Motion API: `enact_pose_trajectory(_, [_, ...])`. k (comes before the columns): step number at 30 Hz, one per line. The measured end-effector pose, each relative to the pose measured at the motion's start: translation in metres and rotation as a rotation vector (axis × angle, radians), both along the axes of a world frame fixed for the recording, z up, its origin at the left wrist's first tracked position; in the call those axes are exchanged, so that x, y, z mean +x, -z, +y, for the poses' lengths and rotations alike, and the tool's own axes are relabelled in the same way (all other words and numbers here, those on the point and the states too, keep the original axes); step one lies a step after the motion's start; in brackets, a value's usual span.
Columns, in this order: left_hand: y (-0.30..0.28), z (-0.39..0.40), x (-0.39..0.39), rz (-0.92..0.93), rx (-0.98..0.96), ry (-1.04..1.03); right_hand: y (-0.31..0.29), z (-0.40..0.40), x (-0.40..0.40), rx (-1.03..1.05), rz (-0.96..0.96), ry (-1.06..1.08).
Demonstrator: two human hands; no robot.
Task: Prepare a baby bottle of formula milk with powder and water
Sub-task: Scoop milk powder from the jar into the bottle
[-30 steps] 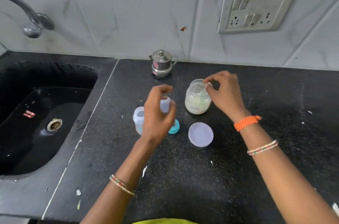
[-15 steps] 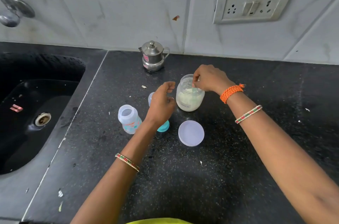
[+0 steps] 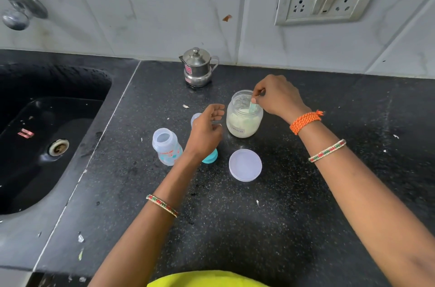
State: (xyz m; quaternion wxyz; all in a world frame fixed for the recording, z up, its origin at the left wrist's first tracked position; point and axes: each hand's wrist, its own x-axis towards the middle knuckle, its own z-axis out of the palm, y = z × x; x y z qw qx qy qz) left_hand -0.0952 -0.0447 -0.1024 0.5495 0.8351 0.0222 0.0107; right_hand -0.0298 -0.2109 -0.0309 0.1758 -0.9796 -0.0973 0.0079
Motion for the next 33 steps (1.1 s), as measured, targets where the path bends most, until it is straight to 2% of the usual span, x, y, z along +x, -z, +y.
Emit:
enact_pose_trajectory(11, [-0.0015,-0.0035,-0.0035,-0.006,-0.074,0.062,-0.0005,0.0006,-0.0010,-0.018,-0.048,0.001])
enact_pose_trajectory(25, [0.0035,-0.0025,-0.0042,0.006,-0.111,0.074,0.0004,0.0054,0.0030,-0.089,0.065,-0.029])
enact_pose_trajectory(33, [0.0039,0.0040,-0.0026,-0.004,-0.088,0.050,-0.0042,-0.0006,0.0028,0.021,0.046,0.016])
